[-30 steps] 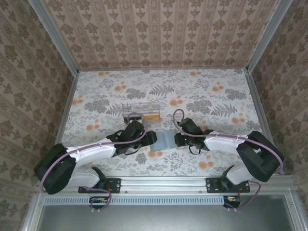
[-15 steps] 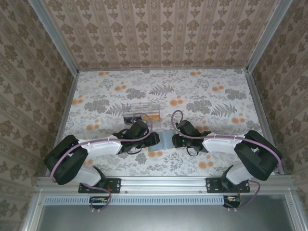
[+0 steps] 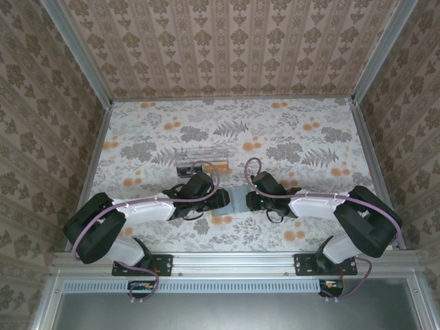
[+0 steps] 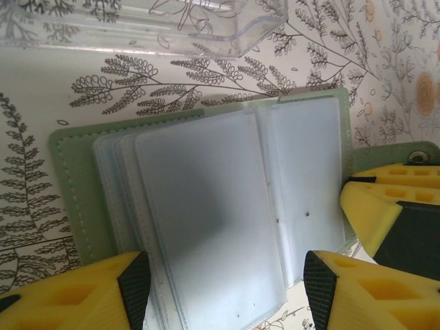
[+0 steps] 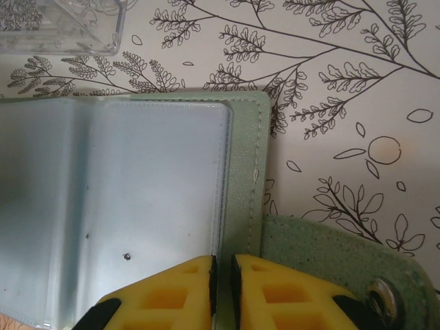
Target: Take the credit cards out of the card holder
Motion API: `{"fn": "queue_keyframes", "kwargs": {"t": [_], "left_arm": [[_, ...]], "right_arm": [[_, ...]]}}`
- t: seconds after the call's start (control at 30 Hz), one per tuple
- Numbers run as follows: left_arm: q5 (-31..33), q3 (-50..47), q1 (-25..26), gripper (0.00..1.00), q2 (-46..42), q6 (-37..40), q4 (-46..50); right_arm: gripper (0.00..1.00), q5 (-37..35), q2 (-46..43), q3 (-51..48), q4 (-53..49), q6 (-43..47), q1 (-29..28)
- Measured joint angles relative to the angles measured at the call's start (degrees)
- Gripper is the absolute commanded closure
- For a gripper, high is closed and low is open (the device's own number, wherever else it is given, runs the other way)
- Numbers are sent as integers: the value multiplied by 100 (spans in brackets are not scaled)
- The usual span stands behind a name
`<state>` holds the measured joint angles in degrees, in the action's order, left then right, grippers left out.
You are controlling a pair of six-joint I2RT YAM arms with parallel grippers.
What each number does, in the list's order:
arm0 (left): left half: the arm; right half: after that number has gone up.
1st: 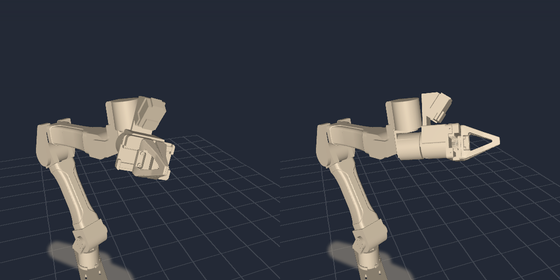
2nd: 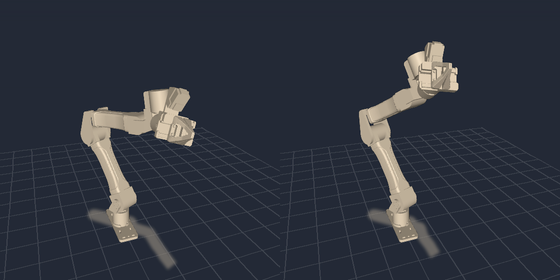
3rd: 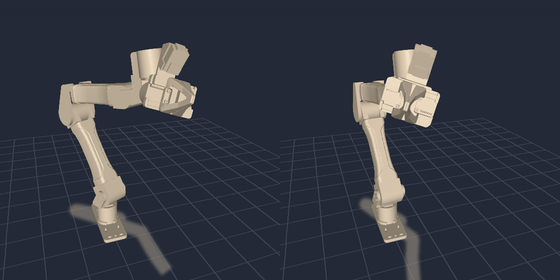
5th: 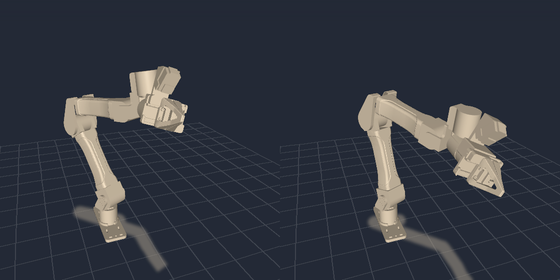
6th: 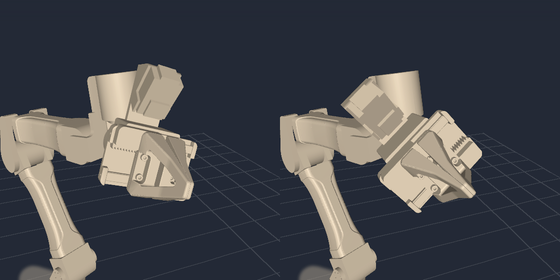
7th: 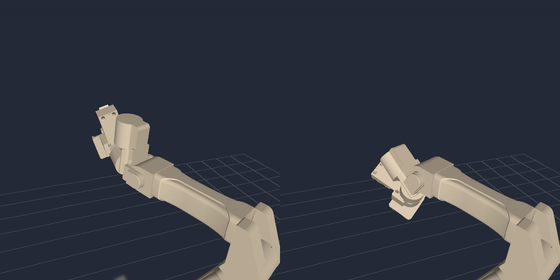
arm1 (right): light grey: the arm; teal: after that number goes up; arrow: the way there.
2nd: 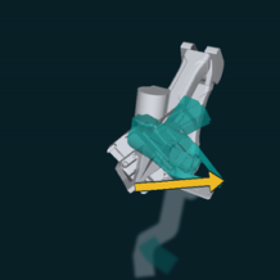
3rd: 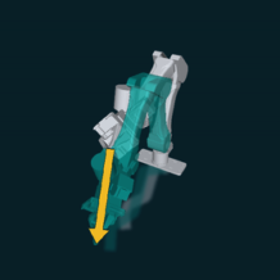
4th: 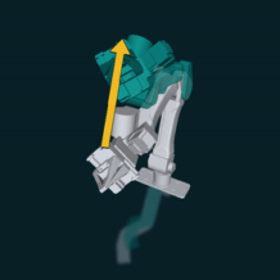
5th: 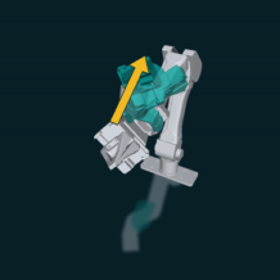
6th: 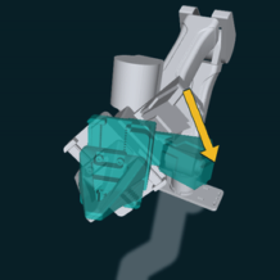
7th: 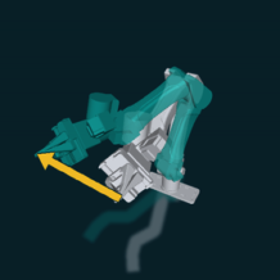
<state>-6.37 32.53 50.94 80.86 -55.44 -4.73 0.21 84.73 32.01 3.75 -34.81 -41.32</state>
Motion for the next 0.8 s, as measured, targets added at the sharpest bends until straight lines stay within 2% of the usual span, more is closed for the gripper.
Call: {"fn": "queue_keyframes", "kwargs": {"t": [0.17,0.8], "left_arm": [[66,107,83,37,-186,83,175],[7,136,94,36,-22,127,74]], "right_arm": [[81,-2,4,2,0,0,0],[81,-2,4,2,0,-15,0]]}}
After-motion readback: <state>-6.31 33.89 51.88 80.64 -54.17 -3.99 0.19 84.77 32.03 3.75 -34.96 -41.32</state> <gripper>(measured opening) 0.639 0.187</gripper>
